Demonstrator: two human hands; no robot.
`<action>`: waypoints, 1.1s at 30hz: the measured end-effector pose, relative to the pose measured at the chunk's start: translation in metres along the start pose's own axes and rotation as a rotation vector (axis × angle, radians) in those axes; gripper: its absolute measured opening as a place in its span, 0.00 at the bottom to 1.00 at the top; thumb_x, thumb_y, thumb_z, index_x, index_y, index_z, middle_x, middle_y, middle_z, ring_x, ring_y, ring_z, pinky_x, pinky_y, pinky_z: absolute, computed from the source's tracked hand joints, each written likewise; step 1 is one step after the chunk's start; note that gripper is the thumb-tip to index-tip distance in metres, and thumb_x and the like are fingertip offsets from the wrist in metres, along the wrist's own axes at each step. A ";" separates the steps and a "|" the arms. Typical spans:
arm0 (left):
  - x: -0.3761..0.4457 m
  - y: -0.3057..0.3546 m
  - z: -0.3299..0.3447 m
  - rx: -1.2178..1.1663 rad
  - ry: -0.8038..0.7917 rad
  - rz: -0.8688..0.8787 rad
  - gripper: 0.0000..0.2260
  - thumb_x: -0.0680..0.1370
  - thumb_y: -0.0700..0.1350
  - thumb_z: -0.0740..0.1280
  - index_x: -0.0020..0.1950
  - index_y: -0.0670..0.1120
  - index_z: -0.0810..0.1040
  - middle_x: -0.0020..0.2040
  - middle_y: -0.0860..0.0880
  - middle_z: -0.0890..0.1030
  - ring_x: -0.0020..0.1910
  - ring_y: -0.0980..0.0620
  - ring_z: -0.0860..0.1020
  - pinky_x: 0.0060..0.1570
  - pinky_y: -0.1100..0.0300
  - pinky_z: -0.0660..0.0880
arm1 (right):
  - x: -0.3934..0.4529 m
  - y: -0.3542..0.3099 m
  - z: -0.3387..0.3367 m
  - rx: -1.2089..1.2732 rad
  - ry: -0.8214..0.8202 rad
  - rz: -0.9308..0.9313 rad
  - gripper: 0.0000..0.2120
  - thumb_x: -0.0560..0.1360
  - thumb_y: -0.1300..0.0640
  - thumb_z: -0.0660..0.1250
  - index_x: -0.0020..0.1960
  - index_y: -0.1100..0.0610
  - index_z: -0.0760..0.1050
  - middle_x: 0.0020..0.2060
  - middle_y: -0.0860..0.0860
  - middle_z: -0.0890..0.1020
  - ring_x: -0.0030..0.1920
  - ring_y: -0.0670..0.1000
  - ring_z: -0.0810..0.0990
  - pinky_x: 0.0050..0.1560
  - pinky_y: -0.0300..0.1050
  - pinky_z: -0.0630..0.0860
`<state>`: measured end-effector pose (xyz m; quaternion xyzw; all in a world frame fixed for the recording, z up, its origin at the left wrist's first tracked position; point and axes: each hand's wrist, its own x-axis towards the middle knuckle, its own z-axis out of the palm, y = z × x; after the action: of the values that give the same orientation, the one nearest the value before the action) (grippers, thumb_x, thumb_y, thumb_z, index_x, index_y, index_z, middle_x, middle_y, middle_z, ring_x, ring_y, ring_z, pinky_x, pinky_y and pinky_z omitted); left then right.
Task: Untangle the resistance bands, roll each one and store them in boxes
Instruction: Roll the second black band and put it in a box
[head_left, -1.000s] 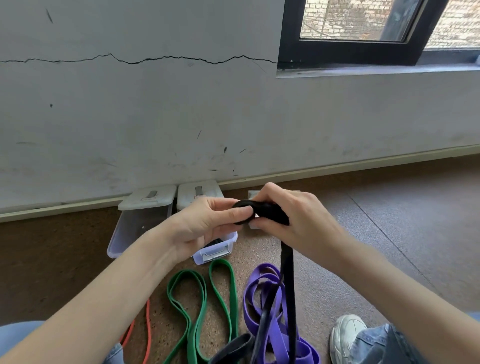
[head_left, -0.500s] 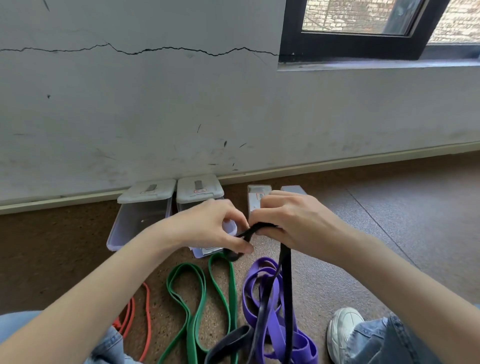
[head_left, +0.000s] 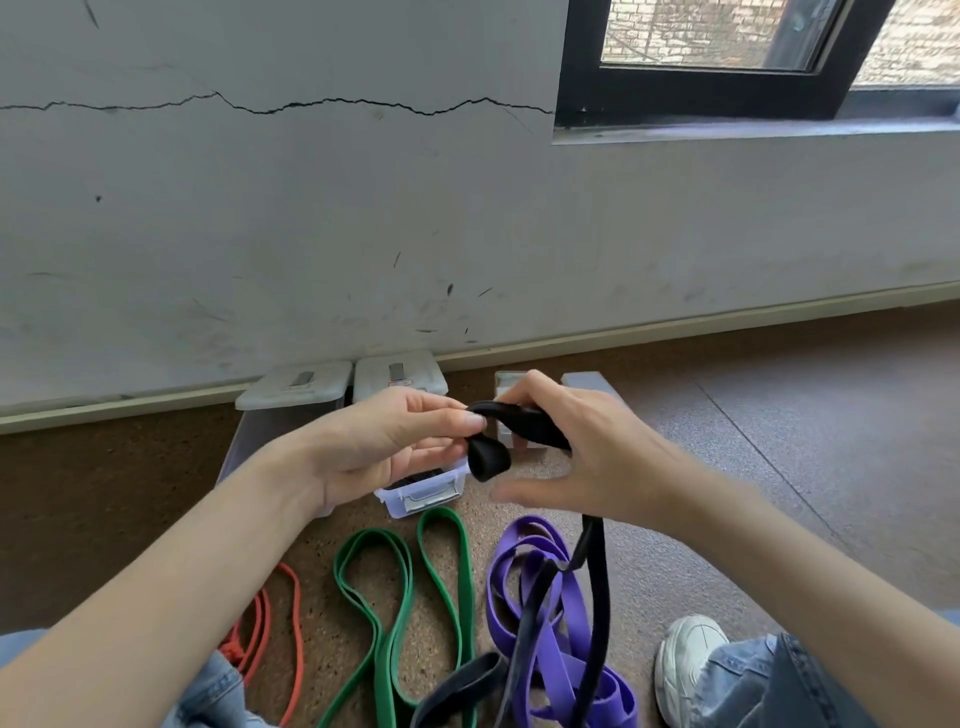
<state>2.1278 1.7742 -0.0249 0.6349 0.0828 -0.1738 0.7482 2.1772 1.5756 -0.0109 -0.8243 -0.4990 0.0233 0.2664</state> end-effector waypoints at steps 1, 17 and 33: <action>0.000 0.000 0.001 -0.012 0.000 -0.009 0.14 0.62 0.46 0.75 0.45 0.42 0.84 0.44 0.46 0.84 0.40 0.58 0.81 0.36 0.71 0.76 | 0.000 0.000 0.003 -0.047 0.026 0.013 0.24 0.67 0.44 0.73 0.55 0.55 0.69 0.45 0.47 0.80 0.44 0.49 0.78 0.44 0.49 0.76; -0.008 -0.001 0.011 0.600 -0.256 -0.037 0.05 0.70 0.47 0.73 0.45 0.53 0.84 0.41 0.54 0.82 0.43 0.59 0.77 0.45 0.69 0.72 | 0.003 0.008 0.001 0.101 -0.260 -0.048 0.09 0.72 0.54 0.71 0.51 0.52 0.78 0.41 0.47 0.83 0.41 0.45 0.80 0.43 0.45 0.76; 0.008 0.000 0.021 0.259 0.382 0.173 0.05 0.69 0.41 0.75 0.43 0.46 0.85 0.42 0.46 0.85 0.45 0.49 0.82 0.57 0.53 0.76 | 0.013 0.018 0.022 -0.129 0.185 0.227 0.11 0.74 0.55 0.66 0.44 0.51 0.62 0.30 0.46 0.76 0.28 0.45 0.72 0.28 0.36 0.66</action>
<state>2.1331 1.7526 -0.0242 0.7517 0.1449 0.0049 0.6433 2.1913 1.5890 -0.0356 -0.8894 -0.3766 -0.0549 0.2533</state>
